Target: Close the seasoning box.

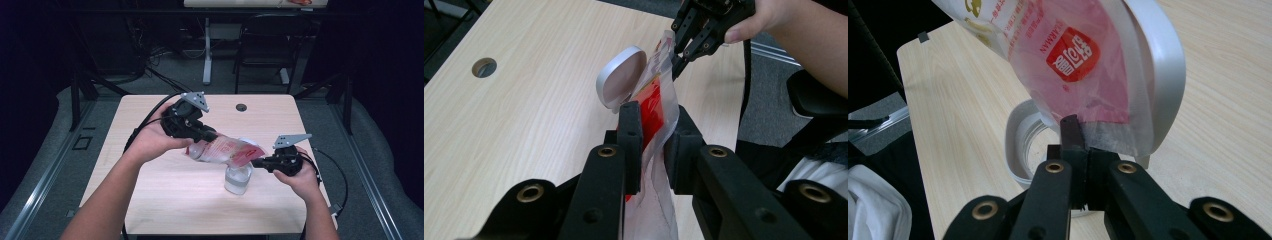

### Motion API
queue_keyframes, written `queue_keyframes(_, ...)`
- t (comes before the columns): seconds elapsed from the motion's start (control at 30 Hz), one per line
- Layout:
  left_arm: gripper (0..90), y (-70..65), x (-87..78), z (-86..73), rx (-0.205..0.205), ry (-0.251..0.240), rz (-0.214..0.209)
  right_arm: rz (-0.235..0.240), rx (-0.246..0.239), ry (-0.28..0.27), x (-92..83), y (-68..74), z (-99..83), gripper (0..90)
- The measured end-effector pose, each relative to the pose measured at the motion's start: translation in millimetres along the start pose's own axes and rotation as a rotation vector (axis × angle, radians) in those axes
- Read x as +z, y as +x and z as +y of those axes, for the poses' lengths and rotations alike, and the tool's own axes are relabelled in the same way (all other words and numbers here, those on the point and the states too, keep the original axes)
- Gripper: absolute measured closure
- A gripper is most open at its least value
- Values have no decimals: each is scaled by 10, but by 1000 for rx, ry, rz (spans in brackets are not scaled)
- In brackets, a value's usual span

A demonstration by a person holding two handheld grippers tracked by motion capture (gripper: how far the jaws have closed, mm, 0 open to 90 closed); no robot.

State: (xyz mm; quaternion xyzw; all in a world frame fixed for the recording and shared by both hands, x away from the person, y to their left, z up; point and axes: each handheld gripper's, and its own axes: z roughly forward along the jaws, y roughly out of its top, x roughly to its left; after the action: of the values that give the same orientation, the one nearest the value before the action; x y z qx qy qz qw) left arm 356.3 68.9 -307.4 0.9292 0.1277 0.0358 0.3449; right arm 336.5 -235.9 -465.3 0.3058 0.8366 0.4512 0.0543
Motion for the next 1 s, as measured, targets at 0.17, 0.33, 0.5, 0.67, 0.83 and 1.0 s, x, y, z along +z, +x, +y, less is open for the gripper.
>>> queue_keyframes(0.17, 801, 6, 5, 20, -1, 6, 2, 4, 0, 0, -1, -9, -5, 900)
queue_keyframes(0.33, 803, 2, 14, 37, 1, 5, 0, 11, 5, 5, -1, -17, -11, 900)
queue_keyframes(0.5, 807, -11, 21, 56, 4, 3, -3, 15, -5, 17, -24, -21, -15, 900)
queue_keyframes(0.67, 816, -20, 15, 62, 3, -4, -9, 25, -4, 5, -67, -27, -20, 900)
queue_keyframes(0.83, 820, -32, 14, 79, 5, -3, -9, 29, -11, 14, -80, -20, -15, 900)
queue_keyframes(1.0, 822, -42, 24, 98, 7, 2, -13, 30, -15, 24, -82, -19, -17, 900)
